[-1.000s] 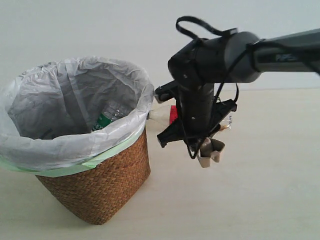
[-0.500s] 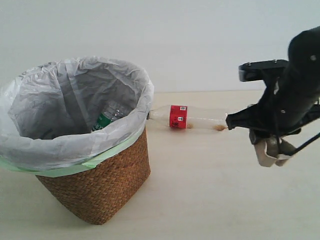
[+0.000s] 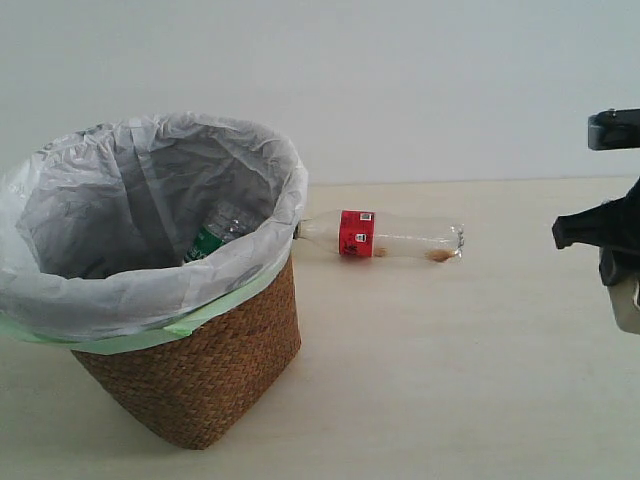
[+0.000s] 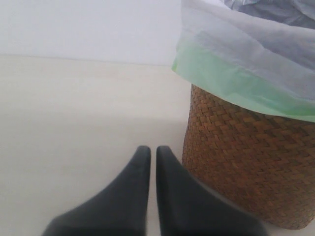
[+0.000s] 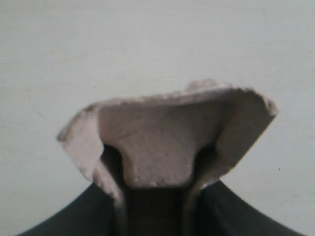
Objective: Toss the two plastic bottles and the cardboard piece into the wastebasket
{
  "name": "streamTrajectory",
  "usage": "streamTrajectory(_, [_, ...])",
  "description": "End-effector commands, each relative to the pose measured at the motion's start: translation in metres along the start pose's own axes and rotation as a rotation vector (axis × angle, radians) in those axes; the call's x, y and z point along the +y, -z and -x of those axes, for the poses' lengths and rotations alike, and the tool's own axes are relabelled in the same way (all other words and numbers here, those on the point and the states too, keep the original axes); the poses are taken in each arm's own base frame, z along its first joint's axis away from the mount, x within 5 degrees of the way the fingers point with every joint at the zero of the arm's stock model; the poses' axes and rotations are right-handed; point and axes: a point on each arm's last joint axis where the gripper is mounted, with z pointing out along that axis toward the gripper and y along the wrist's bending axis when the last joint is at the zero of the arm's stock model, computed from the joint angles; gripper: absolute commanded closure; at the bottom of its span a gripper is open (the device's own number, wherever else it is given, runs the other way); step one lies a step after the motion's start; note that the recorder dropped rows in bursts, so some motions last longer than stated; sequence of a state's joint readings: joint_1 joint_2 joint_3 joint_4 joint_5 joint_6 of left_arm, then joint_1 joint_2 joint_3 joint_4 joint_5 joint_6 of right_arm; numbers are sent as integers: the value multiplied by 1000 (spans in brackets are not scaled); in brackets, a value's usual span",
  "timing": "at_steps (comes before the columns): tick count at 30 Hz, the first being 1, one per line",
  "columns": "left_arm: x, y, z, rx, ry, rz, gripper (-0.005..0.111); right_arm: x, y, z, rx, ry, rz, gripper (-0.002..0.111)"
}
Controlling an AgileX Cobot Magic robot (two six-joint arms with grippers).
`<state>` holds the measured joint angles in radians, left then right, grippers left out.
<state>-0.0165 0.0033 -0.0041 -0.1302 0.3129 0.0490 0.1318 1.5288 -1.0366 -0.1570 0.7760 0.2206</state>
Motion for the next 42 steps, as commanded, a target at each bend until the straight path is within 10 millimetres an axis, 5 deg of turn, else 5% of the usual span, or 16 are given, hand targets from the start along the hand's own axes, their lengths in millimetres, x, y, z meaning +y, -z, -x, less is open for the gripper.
streamTrajectory(1, [0,0,-1,-2,2,2,103,0,3,2,-36,-4,5,108])
streamTrajectory(4, [0,0,-1,-2,2,2,103,20,7,9,-94,27,93,108])
streamTrajectory(7, [0,0,-1,-2,2,2,103,68,36,25,-179,118,286,102])
streamTrajectory(10, [0,0,-1,-2,2,2,103,134,97,38,-297,213,547,78])
streamTrajectory(12, [0,0,-1,-2,2,2,103,168,146,48,-381,237,699,46])
streamTrajectory(14, [0,0,-1,-2,2,2,103,187,182,55,-435,219,786,22])
streamTrajectory(17, [0,0,-1,-2,2,2,103,193,208,64,-427,184,775,18])
streamTrajectory(25, [0,0,-1,-2,2,2,103,154,178,72,-376,215,201,60])
streamTrajectory(31, [0,0,-1,-2,2,2,103,138,142,81,-250,294,50,43])
streamTrajectory(42, [0,0,-1,-2,2,2,103,95,66,111,-65,290,21,43])
